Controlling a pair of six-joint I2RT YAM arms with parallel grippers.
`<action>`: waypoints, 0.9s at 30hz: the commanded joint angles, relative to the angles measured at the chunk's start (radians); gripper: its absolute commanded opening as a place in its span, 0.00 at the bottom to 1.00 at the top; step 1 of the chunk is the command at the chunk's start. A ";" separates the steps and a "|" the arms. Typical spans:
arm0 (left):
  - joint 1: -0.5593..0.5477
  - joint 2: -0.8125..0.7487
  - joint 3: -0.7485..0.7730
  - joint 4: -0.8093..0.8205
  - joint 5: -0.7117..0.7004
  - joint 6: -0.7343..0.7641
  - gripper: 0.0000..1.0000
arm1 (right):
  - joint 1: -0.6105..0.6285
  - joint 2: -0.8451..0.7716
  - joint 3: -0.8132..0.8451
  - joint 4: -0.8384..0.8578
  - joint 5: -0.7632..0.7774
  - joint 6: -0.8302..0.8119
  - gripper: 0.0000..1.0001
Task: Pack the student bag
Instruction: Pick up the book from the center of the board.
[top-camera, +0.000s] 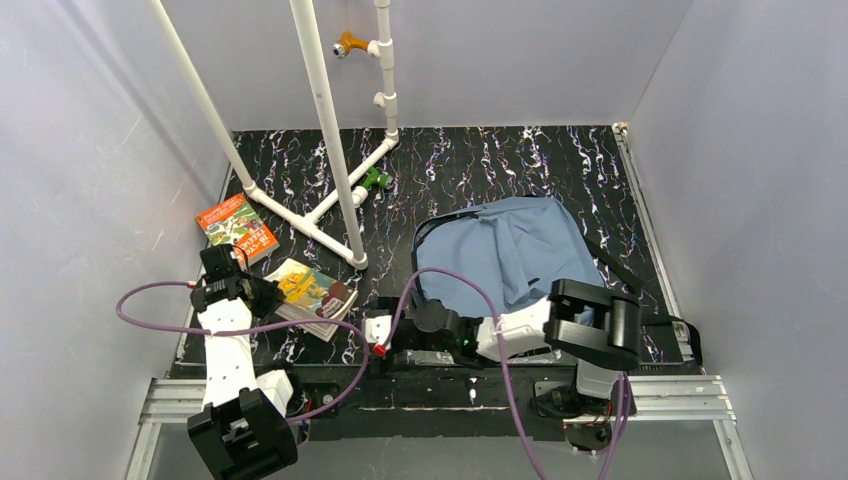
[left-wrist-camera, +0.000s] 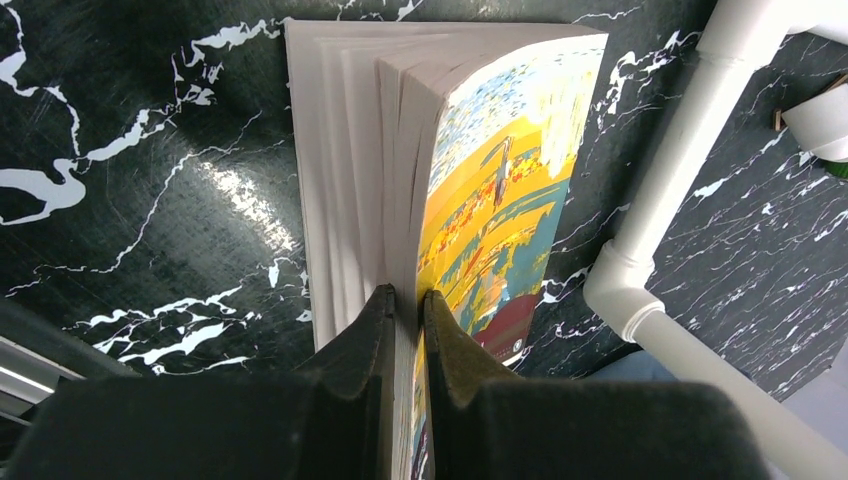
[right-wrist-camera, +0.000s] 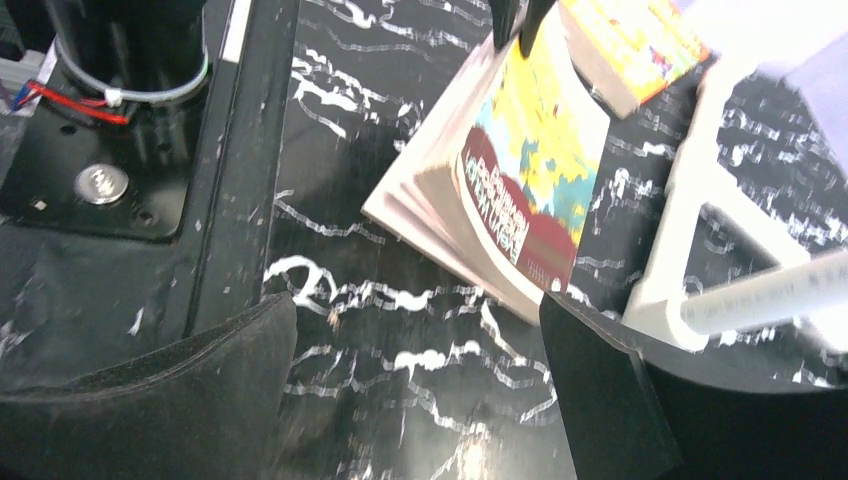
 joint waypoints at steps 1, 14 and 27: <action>-0.004 -0.008 0.044 -0.058 0.041 0.021 0.00 | 0.001 0.115 0.089 0.282 -0.050 -0.064 0.98; -0.004 0.002 0.067 -0.080 0.052 0.052 0.00 | 0.005 0.406 0.259 0.445 0.162 -0.089 0.97; -0.003 0.014 0.108 -0.087 0.090 0.060 0.00 | 0.031 0.504 0.397 0.345 0.303 -0.182 0.54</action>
